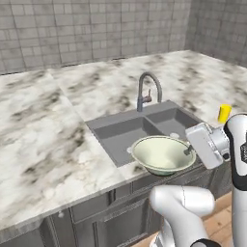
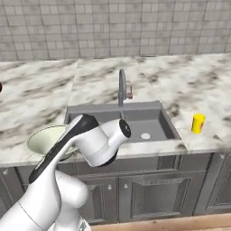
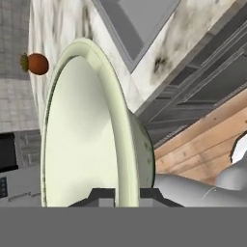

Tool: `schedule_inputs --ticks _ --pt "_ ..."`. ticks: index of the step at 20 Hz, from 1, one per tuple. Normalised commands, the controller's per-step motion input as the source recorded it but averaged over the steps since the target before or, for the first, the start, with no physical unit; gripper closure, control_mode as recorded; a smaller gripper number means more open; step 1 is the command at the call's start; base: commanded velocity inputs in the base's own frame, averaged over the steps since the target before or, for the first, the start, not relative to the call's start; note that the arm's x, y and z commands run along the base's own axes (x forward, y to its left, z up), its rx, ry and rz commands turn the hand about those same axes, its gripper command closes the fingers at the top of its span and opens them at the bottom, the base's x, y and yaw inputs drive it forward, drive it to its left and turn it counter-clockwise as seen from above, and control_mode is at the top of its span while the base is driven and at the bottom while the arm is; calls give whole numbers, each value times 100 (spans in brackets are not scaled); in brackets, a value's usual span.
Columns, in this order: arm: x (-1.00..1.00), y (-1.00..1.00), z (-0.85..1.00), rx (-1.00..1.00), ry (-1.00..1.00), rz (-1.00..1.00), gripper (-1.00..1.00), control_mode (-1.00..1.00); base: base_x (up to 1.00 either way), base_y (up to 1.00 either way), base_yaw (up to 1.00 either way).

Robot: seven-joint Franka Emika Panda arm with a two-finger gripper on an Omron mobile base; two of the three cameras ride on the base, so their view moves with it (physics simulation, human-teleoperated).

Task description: Pick the cup and bowl from the counter and place them on the counter next to the sink.

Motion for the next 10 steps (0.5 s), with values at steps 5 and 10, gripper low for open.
schedule_inputs --ticks 5,10 --pt "0 0 0 0 0 0 100 100 31 16 36" --pt "0 0 0 0 0 0 100 100 61 9 36"
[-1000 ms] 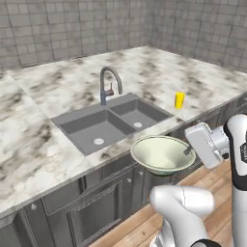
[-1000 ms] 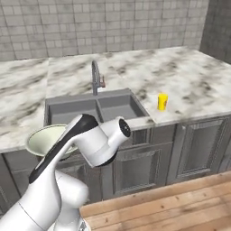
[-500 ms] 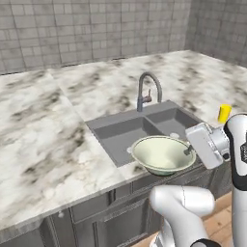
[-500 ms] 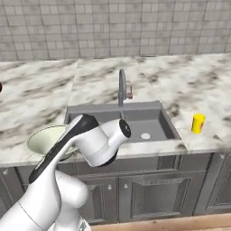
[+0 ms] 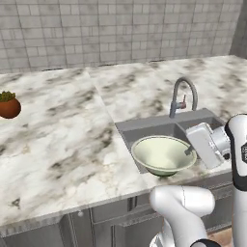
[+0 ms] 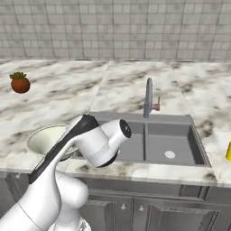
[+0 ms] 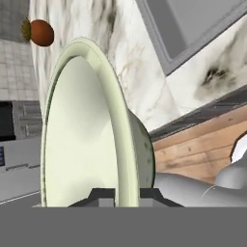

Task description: Pick the cup and bowl from the counter and place them on the counter next to the sink.

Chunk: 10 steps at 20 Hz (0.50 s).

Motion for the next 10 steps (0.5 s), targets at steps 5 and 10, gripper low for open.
schedule_inputs --ticks 5,10 --pt "0 0 0 0 0 0 100 100 73 0 24" --pt "0 0 0 0 0 0 100 100 66 10 4"
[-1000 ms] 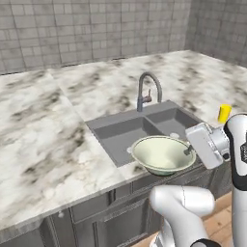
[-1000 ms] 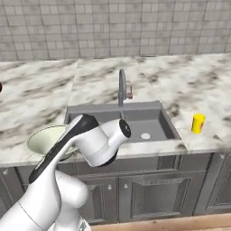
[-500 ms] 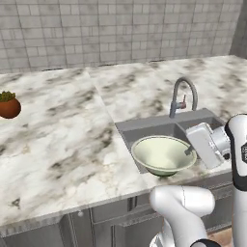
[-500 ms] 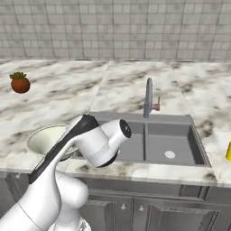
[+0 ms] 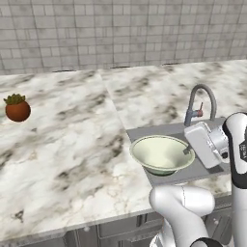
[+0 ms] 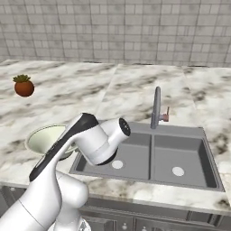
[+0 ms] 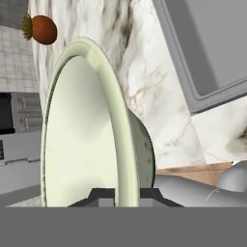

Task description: Pick the cup and bowl from the counter and place them on the counter next to the sink.

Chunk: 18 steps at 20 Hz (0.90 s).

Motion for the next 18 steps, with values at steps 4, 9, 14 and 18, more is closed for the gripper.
schedule_inputs --ticks 4,9,14,18 --pt "0 0 0 0 0 0 100 100 6 9 0" --pt "0 0 0 0 0 0 100 100 0 0 0" --pt "0 0 0 0 0 0 100 100 0 0 0" --pt "0 0 0 0 0 0 100 -100 0 0 0"
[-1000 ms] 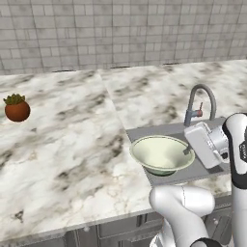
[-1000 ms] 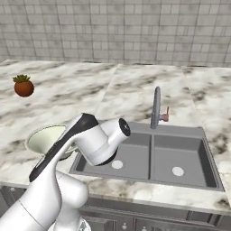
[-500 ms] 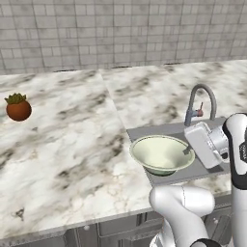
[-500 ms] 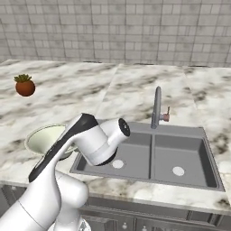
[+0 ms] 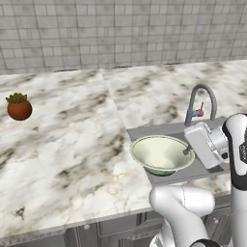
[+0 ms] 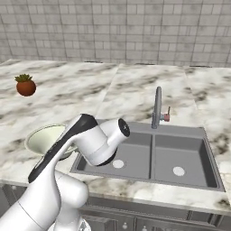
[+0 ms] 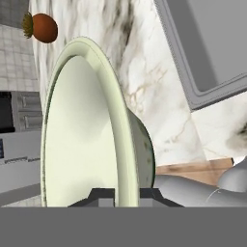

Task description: Pick the cup and bowl from the counter and place them on the counter next to the sink.

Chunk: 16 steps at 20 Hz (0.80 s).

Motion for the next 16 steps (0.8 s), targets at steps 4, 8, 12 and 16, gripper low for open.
schedule_inputs --ticks 4,8,12,16 --pt "0 9 0 0 0 0 100 -100 0 0 0" --pt "8 34 0 0 6 0 100 -100 0 0 0" --pt "23 44 0 -2 6 0 100 -100 0 0 0" --pt "43 48 -13 -9 9 0 100 -100 0 0 0"
